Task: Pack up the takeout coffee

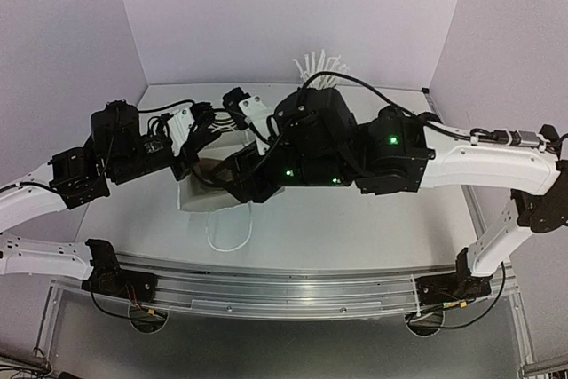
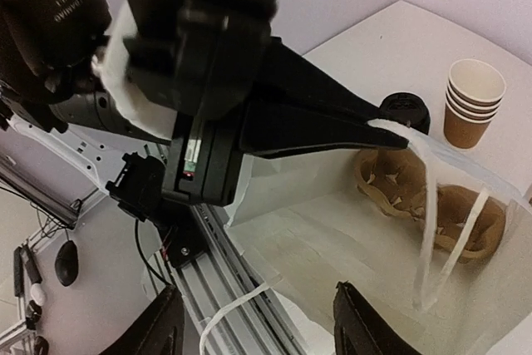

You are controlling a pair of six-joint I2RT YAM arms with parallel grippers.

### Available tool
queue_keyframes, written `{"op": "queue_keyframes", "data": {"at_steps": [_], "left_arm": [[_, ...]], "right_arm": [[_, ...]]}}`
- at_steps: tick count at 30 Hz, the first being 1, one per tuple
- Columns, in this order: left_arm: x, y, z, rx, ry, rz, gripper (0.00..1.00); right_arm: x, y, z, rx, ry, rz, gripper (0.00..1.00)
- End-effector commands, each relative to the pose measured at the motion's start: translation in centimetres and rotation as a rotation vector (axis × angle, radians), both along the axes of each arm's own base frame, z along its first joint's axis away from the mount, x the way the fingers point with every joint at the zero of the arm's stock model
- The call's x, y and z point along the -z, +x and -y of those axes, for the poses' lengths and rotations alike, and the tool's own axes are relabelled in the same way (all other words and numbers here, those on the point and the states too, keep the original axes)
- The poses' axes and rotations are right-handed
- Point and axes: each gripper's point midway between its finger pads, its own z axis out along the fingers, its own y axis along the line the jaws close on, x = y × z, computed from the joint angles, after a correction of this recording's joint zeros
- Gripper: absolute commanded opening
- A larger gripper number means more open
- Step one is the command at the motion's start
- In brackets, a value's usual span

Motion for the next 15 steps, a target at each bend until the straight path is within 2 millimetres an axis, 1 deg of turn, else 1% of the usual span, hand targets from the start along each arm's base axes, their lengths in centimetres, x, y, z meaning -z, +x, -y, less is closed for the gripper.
{"op": "queue_keyframes", "data": {"at_steps": [1,4,6,9,12,13,15], "left_arm": [[-2.2,-0.2,0.1,-0.027,-0.138,-0.084,0.00],[-2.4,-0.4,-0.1,-0.036,-0.160,-0.126,0.00],[-2.8,-0.3,-0.2,-0.052,-0.182,-0.142,0.00],[-3.5,-0.1,-0.4,-0.072,-0.220,-0.164,0.00],[-3.9,0.1,-0.7,-0.104,-0.269,-0.198,0.00],[-4.0,0.5,-1.0,-0.137,-0.289,-0.212,0.00],[-4.0,1.1,-1.6,-0.182,-0.308,-0.220,0.00]], "right_arm": [[2.1,1.7,-2.5,0.058,-0.045,0.126,0.54],[3.7,3.7,-2.8,0.128,-0.112,0.206,0.53],[4.7,4.7,-2.9,0.156,-0.135,0.213,0.52],[7.0,6.0,-3.1,0.192,-0.189,0.227,0.47],[9.6,6.2,-3.7,0.187,-0.244,0.234,0.44],[10.2,6.1,-3.7,0.184,-0.254,0.230,0.43],[11.4,6.1,-3.2,0.195,-0.270,0.208,0.42]]}}
